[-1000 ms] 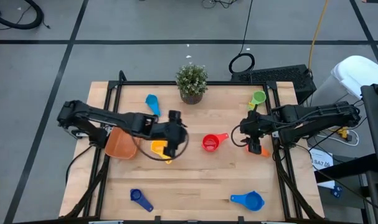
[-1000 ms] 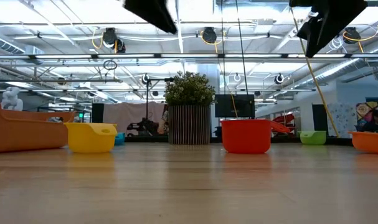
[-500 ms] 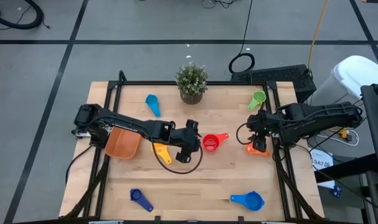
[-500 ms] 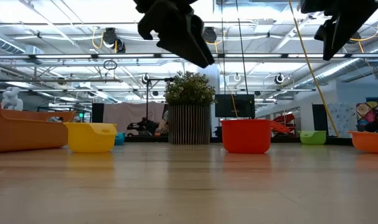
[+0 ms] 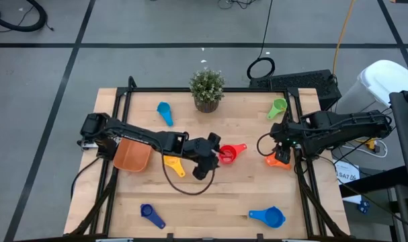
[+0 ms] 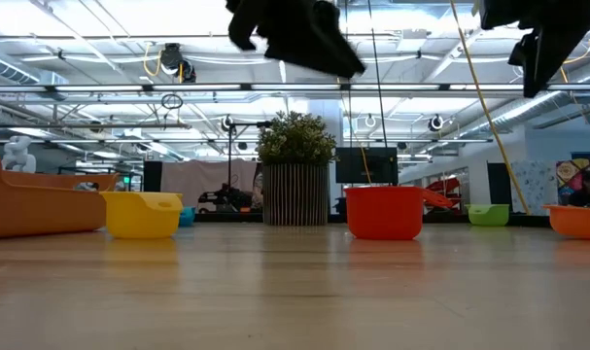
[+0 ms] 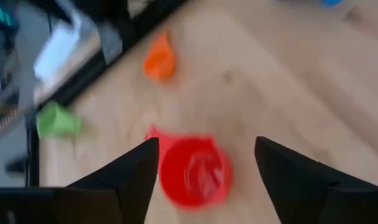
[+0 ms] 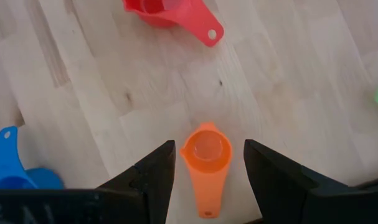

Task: Nest measuring cups in basket
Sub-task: Move the light blue measuring cup to the bottom of the table

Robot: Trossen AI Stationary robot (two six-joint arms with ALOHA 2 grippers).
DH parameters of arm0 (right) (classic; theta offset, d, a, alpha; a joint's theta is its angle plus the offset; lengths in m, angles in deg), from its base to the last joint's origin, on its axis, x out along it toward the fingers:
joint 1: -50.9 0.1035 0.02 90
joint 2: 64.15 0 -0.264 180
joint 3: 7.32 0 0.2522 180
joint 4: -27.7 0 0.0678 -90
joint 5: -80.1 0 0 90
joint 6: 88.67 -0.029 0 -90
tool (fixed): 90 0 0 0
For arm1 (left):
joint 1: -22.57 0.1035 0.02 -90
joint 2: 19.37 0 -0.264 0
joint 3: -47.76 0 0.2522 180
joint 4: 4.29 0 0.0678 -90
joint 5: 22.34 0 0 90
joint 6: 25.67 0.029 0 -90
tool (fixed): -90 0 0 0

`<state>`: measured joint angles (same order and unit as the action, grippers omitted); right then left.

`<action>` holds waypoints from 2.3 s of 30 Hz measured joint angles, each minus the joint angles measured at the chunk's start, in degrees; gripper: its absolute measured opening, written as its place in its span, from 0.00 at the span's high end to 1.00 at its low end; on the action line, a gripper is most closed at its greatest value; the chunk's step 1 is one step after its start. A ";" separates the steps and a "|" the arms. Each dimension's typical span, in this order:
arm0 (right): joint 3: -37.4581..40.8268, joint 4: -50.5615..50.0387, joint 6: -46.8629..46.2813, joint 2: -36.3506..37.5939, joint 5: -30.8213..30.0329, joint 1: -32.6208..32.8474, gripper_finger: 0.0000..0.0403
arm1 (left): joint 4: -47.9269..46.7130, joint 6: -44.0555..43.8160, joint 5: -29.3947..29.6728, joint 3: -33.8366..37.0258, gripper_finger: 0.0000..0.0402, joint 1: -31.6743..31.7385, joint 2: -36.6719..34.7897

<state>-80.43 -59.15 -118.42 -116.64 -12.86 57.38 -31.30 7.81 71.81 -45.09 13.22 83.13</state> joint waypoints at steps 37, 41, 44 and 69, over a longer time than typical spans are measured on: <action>0.80 1.28 0.89 0.00 3.11 0.00 0.55 | -65.42 -16.95 15.42 -8.72 0.68 2.97 -0.81; 2.52 1.29 0.89 0.00 3.18 0.00 0.55 | -67.98 -18.53 13.08 -8.70 0.68 5.73 -1.95; 4.56 1.32 0.71 0.22 3.21 0.00 0.55 | -67.84 -18.21 12.50 -8.70 0.68 7.24 -3.77; 9.92 9.52 -5.41 7.77 4.31 3.86 0.55 | -61.51 -12.72 11.89 -8.09 0.68 34.55 -5.16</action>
<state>-70.51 -49.64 -123.83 -108.87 -8.55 61.24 -92.81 -4.91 83.70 -53.18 47.77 77.97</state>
